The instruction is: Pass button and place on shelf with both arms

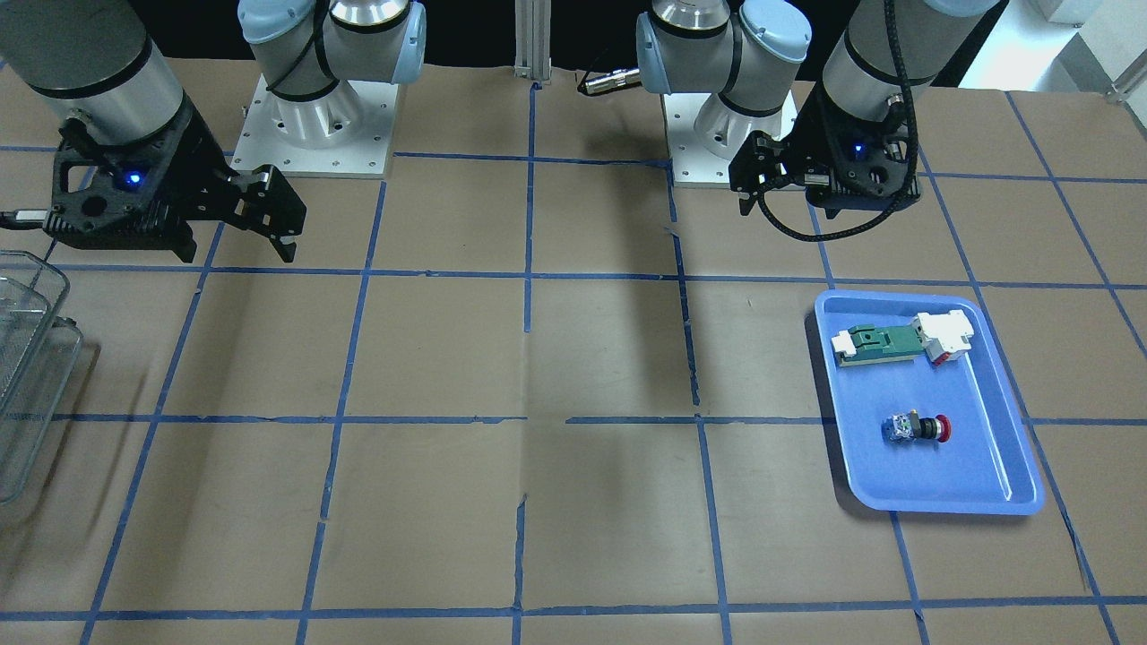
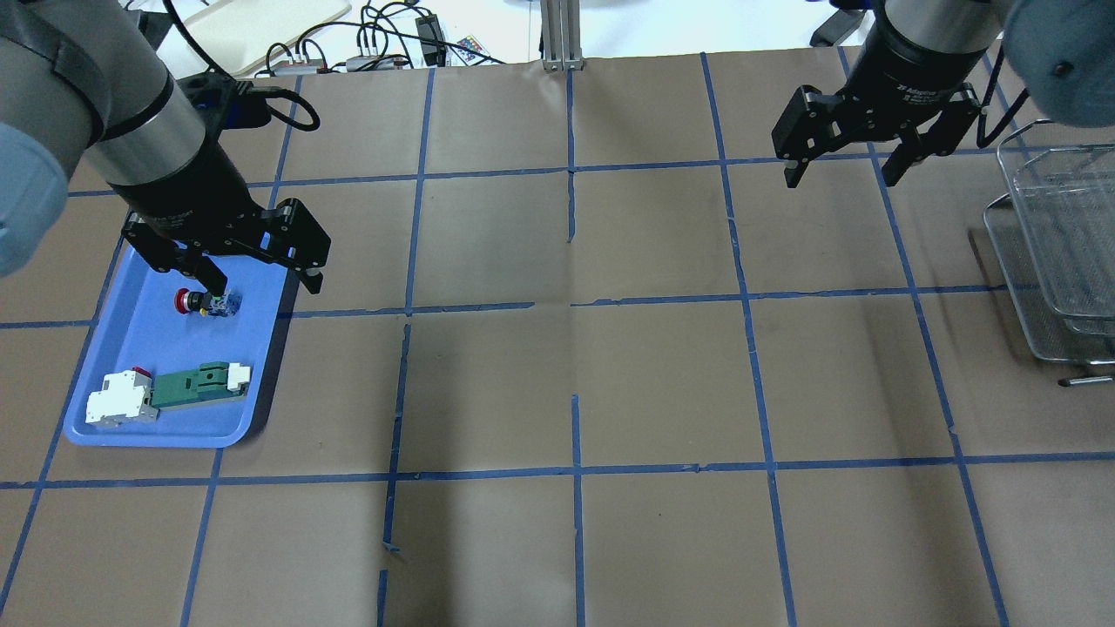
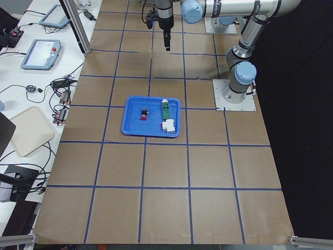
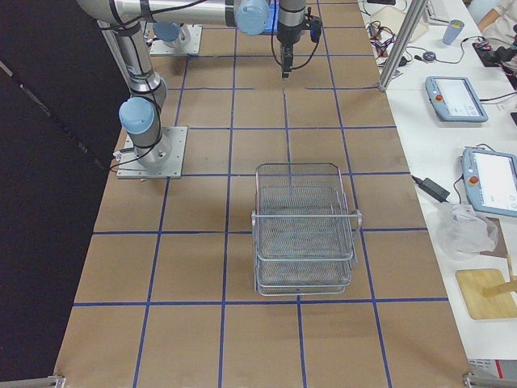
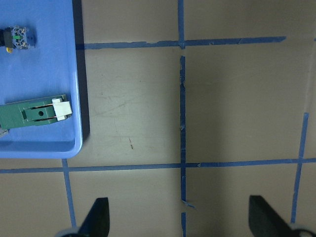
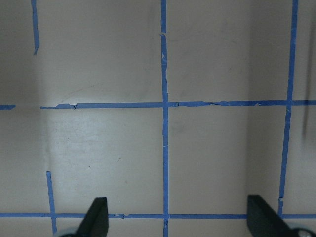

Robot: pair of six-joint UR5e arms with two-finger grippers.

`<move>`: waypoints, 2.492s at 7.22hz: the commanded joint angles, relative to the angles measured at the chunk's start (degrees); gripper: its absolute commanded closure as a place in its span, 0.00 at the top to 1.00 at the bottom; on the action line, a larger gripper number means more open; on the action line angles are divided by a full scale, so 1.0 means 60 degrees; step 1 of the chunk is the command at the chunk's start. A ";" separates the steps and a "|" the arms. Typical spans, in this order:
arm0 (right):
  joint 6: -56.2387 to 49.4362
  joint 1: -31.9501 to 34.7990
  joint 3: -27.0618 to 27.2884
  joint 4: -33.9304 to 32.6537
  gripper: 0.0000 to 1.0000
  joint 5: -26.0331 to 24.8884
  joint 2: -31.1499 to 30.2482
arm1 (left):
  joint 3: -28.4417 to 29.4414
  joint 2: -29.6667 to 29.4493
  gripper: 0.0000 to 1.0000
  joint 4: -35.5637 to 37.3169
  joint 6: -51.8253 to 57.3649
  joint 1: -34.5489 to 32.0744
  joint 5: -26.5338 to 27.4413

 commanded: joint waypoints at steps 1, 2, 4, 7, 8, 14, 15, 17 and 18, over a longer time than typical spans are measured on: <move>0.0003 0.0005 -0.0179 0.0313 1.00 -0.0135 -0.0024 | 0.0001 0.0012 1.00 0.0021 -0.0043 -0.0014 0.0001; -0.0011 0.0005 -0.0194 0.0301 1.00 -0.0107 -0.0010 | -0.0013 0.0012 1.00 -0.0037 -0.0072 -0.0029 -0.0115; -0.0026 0.0005 -0.0165 0.0301 1.00 -0.0150 0.0020 | -0.0013 -0.0003 1.00 -0.0008 -0.0072 -0.0029 -0.0131; -0.0216 -0.0053 -0.0107 0.0344 1.00 -0.0252 0.0005 | 0.0001 -0.0075 1.00 0.0195 -0.0115 0.0218 0.0001; -0.0274 -0.0010 -0.0077 0.0331 1.00 -0.0354 -0.0024 | 0.0030 -0.0119 1.00 0.0545 -0.0377 0.0800 -0.0042; -0.0275 0.0049 -0.0165 0.0301 1.00 -0.0356 -0.0332 | 0.0177 -0.1770 1.00 0.2172 -0.2977 0.5588 -0.1298; -0.0261 0.0049 0.0038 0.0229 1.00 -0.0413 -0.0332 | 0.0220 -0.2181 1.00 0.2174 -0.3321 0.6089 -0.1346; -0.0260 0.0049 0.0040 0.0199 1.00 -0.0356 -0.0347 | 0.0453 -0.2972 1.00 0.2174 -0.3992 0.6371 -0.1390; -0.0246 0.0049 0.0040 0.0184 1.00 -0.0370 -0.0347 | 0.0832 -0.3455 1.00 0.2174 -0.4694 0.6372 -0.2275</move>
